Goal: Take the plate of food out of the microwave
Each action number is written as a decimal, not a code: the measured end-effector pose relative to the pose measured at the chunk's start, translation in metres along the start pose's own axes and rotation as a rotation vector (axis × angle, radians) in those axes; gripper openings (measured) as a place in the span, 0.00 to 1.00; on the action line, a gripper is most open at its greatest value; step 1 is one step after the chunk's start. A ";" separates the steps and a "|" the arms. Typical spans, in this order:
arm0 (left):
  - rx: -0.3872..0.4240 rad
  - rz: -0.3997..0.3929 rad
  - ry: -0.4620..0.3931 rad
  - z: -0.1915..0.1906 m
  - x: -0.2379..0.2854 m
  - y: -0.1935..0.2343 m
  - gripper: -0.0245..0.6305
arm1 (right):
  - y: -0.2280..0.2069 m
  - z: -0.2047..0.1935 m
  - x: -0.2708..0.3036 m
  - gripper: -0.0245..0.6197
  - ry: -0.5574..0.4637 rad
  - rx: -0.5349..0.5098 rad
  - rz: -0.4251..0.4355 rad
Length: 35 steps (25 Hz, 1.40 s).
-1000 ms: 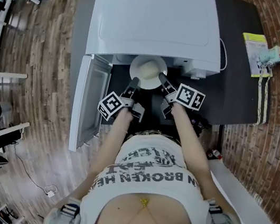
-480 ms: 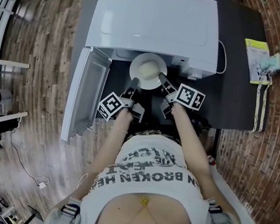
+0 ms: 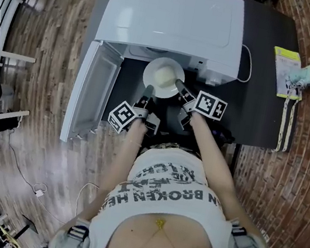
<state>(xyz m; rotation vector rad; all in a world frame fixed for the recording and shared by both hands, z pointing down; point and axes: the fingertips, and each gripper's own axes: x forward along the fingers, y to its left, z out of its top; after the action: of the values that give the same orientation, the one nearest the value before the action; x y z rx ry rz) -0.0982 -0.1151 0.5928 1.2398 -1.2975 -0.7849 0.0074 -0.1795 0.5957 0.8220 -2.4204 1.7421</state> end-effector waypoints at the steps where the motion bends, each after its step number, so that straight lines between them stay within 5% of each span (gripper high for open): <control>1: -0.001 0.002 -0.007 -0.001 -0.002 0.001 0.07 | 0.000 -0.002 -0.001 0.11 0.007 -0.003 0.002; 13: -0.031 0.004 -0.062 -0.015 -0.026 0.011 0.07 | 0.001 -0.021 -0.011 0.10 0.048 -0.013 0.020; 35: 0.017 -0.043 0.127 0.037 -0.065 0.015 0.07 | 0.048 -0.069 0.003 0.10 -0.145 0.050 -0.056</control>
<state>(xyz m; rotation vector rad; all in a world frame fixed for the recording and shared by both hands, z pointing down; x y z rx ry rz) -0.1483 -0.0583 0.5844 1.3135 -1.1799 -0.7157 -0.0345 -0.1082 0.5807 1.0466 -2.4237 1.7889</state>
